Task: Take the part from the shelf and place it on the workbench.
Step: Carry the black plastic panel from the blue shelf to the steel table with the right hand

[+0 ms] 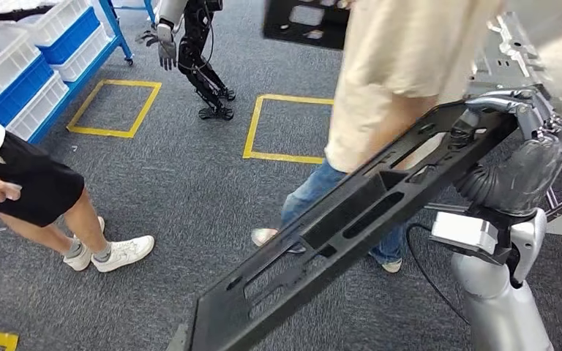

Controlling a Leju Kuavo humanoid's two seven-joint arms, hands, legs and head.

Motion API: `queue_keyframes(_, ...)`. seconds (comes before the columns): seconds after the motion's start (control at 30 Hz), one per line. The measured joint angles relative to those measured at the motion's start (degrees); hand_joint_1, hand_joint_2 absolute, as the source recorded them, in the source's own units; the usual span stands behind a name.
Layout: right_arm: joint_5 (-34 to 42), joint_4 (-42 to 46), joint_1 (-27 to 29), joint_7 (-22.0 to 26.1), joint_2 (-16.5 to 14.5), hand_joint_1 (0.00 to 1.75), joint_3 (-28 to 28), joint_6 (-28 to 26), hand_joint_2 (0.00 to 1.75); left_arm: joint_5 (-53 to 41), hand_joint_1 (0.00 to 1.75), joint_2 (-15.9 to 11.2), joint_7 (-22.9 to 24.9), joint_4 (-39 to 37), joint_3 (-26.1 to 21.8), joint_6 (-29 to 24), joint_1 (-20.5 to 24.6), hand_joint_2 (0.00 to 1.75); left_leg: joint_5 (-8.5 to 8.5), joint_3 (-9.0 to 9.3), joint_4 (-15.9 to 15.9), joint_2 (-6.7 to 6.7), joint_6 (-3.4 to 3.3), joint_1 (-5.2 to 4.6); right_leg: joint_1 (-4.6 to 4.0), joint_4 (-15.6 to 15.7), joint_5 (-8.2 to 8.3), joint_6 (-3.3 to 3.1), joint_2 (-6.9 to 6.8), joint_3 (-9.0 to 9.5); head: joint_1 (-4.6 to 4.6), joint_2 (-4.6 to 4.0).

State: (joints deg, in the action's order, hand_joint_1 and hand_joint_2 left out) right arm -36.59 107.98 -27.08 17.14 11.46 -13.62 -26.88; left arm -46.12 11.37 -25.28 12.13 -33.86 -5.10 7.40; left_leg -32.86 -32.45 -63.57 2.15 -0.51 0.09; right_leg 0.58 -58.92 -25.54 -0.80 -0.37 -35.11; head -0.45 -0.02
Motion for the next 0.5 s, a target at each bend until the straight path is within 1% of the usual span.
queue_keyframes(0.03,-0.01,-0.07,-0.3,0.01,0.06,1.75,0.03,-0.01,1.75,0.01,0.0,0.02,0.01,0.0,-0.01,0.01,-0.08,1.75,-1.99,-1.72,-3.9,-1.07,0.17,0.1,0.01,0.01,0.08,-0.14,0.57,-0.1,-0.01,0.0)
queue_keyframes(0.07,-0.01,-0.14,-0.47,0.01,0.12,1.75,0.04,-0.01,1.75,0.01,0.0,0.02,0.02,0.0,-0.01,0.01,-0.18,1.75,-3.62,-3.58,-7.9,-1.5,0.28,0.16,-0.01,-0.02,0.13,-0.21,1.2,-0.18,-0.01,0.01)
queue_keyframes(0.1,-0.01,-0.21,-0.53,0.01,0.14,1.75,0.04,-0.01,1.75,0.02,0.0,0.02,0.03,0.0,-0.02,0.01,-0.26,1.75,-4.3,-4.99,-10.74,-1.63,0.3,0.18,-0.04,-0.06,0.15,-0.24,1.9,-0.23,0.0,0.02)
queue_keyframes(0.13,-0.01,-0.27,-0.56,0.0,0.18,1.75,0.05,-0.01,1.75,0.02,0.0,0.02,0.03,0.0,-0.02,0.01,-0.3,1.75,-3.77,-5.5,-11.49,-1.68,0.24,0.18,-0.05,-0.12,0.16,-0.25,2.63,-0.24,0.0,0.02)
queue_keyframes(0.17,0.0,-0.3,-0.61,-0.01,0.22,1.75,0.05,-0.01,1.75,0.02,0.0,0.02,0.04,0.0,-0.03,0.01,-0.3,1.75,-2.08,-4.94,-9.85,-1.85,0.1,0.18,-0.06,-0.2,0.16,-0.24,3.4,-0.23,0.0,0.02)
queue_keyframes(0.2,0.0,-0.32,-0.69,-0.01,0.27,1.75,0.06,-0.01,1.75,0.03,0.0,0.02,0.03,0.0,-0.04,0.01,-0.27,1.75,0.42,-3.48,-6.2,-2.48,-0.12,0.18,-0.04,-0.27,0.16,-0.23,4.16,-0.19,0.0,0.02)
queue_keyframes(0.23,0.0,-0.32,-0.78,-0.01,0.32,1.75,0.07,-0.03,1.75,0.03,0.0,0.02,0.03,0.0,-0.07,0.0,-0.24,1.75,2.52,-1.77,-2.12,-3.92,-0.38,0.23,0.0,-0.33,0.19,-0.14,4.86,-0.2,0.02,0.02)
queue_keyframes(0.27,0.0,-0.33,-0.84,0.0,0.38,1.75,0.08,-0.05,1.75,0.04,0.0,0.03,0.01,0.0,-0.11,0.01,-0.22,1.75,4.07,-0.33,1.38,-5.34,-0.59,0.29,0.03,-0.39,0.27,0.07,5.58,-0.31,0.02,0.02)
queue_keyframes(0.3,0.01,-0.35,-0.82,0.02,0.43,1.75,0.11,-0.14,1.75,0.03,0.0,0.04,0.0,0.0,-0.15,0.02,-0.18,1.75,4.77,0.59,3.62,-6.46,-0.74,0.28,0.14,-0.41,0.44,0.43,6.23,-0.56,0.02,0.01)
queue_keyframes(0.33,0.02,-0.37,-0.64,0.04,0.5,1.75,0.21,-0.24,1.75,0.0,0.0,0.07,0.01,0.0,-0.18,0.02,-0.16,1.75,4.72,0.91,4.47,-6.99,-0.83,0.24,0.28,-0.33,0.68,0.88,6.9,-0.84,0.01,0.01)
queue_keyframes(0.37,0.05,-0.33,-0.27,0.16,0.6,1.75,0.38,-0.37,1.75,-0.03,0.0,0.09,0.06,0.0,-0.2,0.01,-0.15,1.75,4.81,1.04,4.87,-6.52,-0.93,0.15,0.42,-0.17,0.96,1.36,7.63,-1.08,-0.02,0.01)
queue_keyframes(0.4,0.11,-0.24,0.33,0.36,0.74,1.75,0.62,-0.55,1.75,-0.07,0.0,0.18,0.16,0.0,-0.2,-0.05,-0.12,1.75,4.99,1.18,5.31,-5.82,-1.23,0.24,0.5,-0.06,1.09,1.76,7.92,-1.25,-0.04,0.02)
queue_keyframes(0.43,0.18,-0.05,1.02,0.68,0.89,1.75,0.87,-0.76,1.75,-0.09,0.0,0.27,0.27,0.0,-0.21,-0.13,-0.11,1.75,5.3,1.31,5.8,-5.11,-1.62,0.34,0.41,-0.31,0.82,2.02,7.24,-1.47,-0.01,0.02)
queue_keyframes(0.47,0.22,0.13,1.65,1.04,1.02,1.75,1.08,-0.95,1.75,-0.09,0.0,0.35,0.36,0.0,-0.22,-0.22,-0.09,1.75,5.64,1.44,6.29,-4.34,-2.06,0.42,0.24,-1.42,-0.07,2.19,5.89,-2.05,0.06,0.02)
queue_keyframes(0.5,0.25,0.28,2.21,1.34,1.11,1.75,1.2,-1.09,1.75,-0.08,0.0,0.43,0.4,0.0,-0.23,-0.28,-0.09,1.75,5.91,1.51,6.68,-3.56,-2.41,0.47,0.1,-3.74,-1.58,2.28,4.1,-3.13,0.14,0.01)
